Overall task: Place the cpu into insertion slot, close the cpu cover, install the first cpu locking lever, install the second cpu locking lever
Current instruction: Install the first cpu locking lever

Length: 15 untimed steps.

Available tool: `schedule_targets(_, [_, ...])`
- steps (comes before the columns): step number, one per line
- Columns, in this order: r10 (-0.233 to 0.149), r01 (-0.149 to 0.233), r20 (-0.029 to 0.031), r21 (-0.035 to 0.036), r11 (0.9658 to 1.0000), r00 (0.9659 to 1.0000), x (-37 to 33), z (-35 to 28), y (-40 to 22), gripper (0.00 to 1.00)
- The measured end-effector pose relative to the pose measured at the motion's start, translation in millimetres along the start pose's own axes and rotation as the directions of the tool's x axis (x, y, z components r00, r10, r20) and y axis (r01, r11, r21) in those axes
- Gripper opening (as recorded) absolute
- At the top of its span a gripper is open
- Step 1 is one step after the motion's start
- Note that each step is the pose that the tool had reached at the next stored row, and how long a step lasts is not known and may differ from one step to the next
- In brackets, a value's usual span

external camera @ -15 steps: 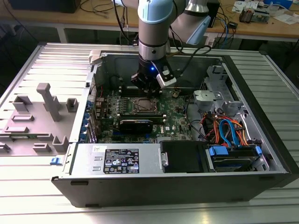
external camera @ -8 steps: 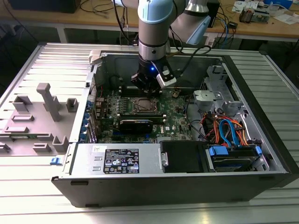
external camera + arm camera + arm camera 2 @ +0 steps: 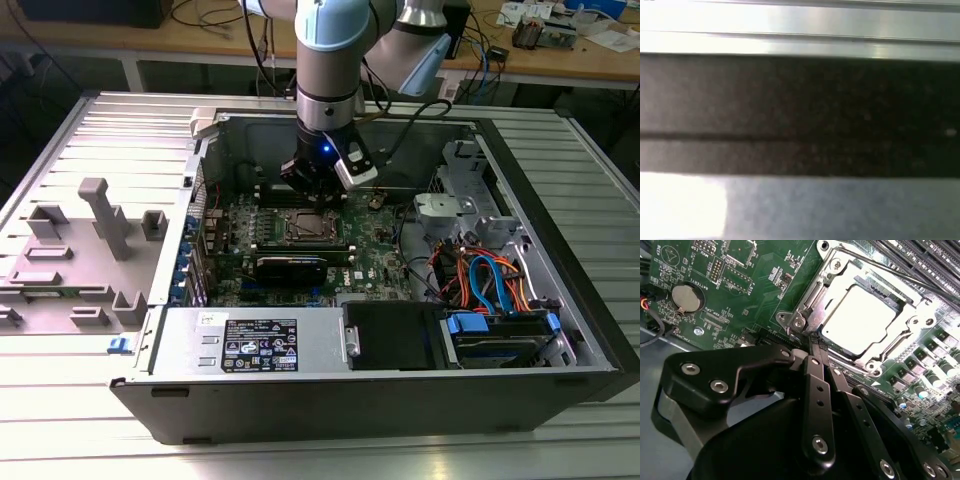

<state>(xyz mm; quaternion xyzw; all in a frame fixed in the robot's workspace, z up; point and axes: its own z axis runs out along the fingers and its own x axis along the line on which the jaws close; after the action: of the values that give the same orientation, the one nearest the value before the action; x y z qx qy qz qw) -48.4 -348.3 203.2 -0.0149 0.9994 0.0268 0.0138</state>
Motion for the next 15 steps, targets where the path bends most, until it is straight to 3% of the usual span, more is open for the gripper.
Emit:
schedule_targets(1, [0.000, 0.000, -0.0024, -0.0010, 1.0000, 1.0000, 0.0, 1.0, 0.3, 0.11])
schedule_targets(2, [0.001, -0.001, -0.0044, -0.0217, 0.9998, 1.0000, -0.1, 1.1, 1.4, 0.11])
schedule_targets(3, [0.001, -0.001, -0.0050, -0.0216, 0.9998, 1.0000, -0.3, -7.7, 1.8, 0.11])
schedule_targets(15, [0.001, -0.001, -0.0052, -0.0214, 0.9998, 1.0000, -0.2, -7.9, -2.5, 0.11])
